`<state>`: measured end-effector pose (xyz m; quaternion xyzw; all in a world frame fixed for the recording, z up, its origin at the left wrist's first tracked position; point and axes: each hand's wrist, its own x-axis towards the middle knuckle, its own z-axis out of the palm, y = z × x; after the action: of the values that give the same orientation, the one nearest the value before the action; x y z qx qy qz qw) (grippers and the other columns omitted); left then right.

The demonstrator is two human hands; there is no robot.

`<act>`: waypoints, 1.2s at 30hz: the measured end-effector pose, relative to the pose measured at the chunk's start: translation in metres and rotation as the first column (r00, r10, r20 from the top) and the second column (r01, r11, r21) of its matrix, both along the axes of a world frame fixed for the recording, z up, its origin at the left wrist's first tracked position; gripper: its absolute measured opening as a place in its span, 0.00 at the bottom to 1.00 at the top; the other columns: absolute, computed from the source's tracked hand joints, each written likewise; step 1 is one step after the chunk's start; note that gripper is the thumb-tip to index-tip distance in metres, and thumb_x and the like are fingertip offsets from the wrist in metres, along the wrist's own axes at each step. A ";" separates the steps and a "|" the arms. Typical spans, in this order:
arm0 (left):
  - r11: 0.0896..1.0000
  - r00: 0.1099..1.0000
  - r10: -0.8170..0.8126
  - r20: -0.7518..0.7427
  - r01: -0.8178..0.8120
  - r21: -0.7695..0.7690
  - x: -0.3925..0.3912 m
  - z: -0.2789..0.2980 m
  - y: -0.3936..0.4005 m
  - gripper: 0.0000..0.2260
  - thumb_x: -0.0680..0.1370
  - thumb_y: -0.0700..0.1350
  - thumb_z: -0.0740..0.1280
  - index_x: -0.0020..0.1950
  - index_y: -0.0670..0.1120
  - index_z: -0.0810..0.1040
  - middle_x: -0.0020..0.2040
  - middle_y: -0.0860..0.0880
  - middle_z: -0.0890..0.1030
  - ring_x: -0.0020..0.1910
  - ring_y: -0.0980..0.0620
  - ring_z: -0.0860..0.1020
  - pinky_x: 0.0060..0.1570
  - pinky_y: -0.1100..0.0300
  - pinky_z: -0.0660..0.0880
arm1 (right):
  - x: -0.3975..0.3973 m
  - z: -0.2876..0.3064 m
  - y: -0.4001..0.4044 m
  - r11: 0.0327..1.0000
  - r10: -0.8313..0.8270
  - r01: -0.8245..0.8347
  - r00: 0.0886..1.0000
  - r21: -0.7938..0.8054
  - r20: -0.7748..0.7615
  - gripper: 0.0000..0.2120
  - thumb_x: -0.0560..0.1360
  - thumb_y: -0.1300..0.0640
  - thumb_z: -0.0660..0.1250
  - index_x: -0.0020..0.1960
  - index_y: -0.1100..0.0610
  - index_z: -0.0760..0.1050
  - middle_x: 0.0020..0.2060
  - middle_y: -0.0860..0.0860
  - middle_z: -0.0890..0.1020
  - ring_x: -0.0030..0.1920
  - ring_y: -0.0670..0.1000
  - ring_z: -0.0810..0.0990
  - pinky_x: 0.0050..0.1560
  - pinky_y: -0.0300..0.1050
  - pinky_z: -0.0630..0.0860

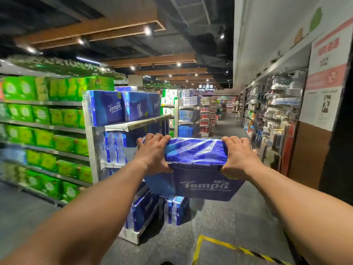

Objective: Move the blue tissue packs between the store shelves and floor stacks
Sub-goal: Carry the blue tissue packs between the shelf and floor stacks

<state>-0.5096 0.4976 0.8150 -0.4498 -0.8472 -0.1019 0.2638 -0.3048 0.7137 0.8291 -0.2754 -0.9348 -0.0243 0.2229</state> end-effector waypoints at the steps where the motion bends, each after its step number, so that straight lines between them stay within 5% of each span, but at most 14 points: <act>1: 1.000 1.000 0.030 0.001 -0.030 -0.005 -0.013 -0.001 0.006 0.49 0.57 0.71 0.73 0.73 0.56 0.61 0.66 0.51 0.69 0.64 0.45 0.64 0.63 0.39 0.64 | -0.019 -0.001 0.012 1.000 0.030 -0.030 1.000 -0.001 0.000 0.52 0.59 0.40 0.77 0.76 0.47 0.56 0.70 0.47 0.65 0.69 0.56 0.60 0.61 0.62 0.70; 19: 0.944 0.921 0.325 -0.212 -0.306 0.121 -0.327 0.052 0.158 0.45 0.60 0.72 0.69 0.72 0.53 0.65 0.64 0.50 0.71 0.62 0.44 0.66 0.60 0.43 0.63 | -0.405 0.029 0.210 0.931 0.365 -0.357 0.901 0.076 -0.235 0.47 0.62 0.42 0.76 0.74 0.46 0.57 0.70 0.48 0.66 0.67 0.56 0.60 0.61 0.64 0.69; 31: 0.738 0.663 0.672 -0.329 -0.564 0.371 -0.525 0.124 0.205 0.47 0.58 0.74 0.61 0.71 0.50 0.66 0.63 0.46 0.72 0.60 0.42 0.66 0.59 0.43 0.65 | -0.710 0.125 0.281 0.724 0.690 -0.611 0.640 0.319 -0.339 0.52 0.59 0.37 0.78 0.75 0.51 0.59 0.70 0.50 0.67 0.67 0.57 0.60 0.62 0.60 0.70; 36: 0.629 0.550 0.777 -0.307 -0.672 0.390 -0.596 0.135 0.199 0.46 0.61 0.69 0.72 0.74 0.52 0.63 0.65 0.47 0.71 0.63 0.43 0.65 0.62 0.42 0.61 | -0.831 0.143 0.275 0.619 0.783 -0.710 0.528 0.336 -0.328 0.48 0.63 0.46 0.78 0.77 0.52 0.58 0.72 0.50 0.65 0.68 0.58 0.60 0.63 0.61 0.70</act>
<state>-1.1060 0.6965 0.9502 -0.0342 -0.8539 0.0274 0.5185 -1.1354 0.9888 0.9717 0.1735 -0.8790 0.0621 0.4398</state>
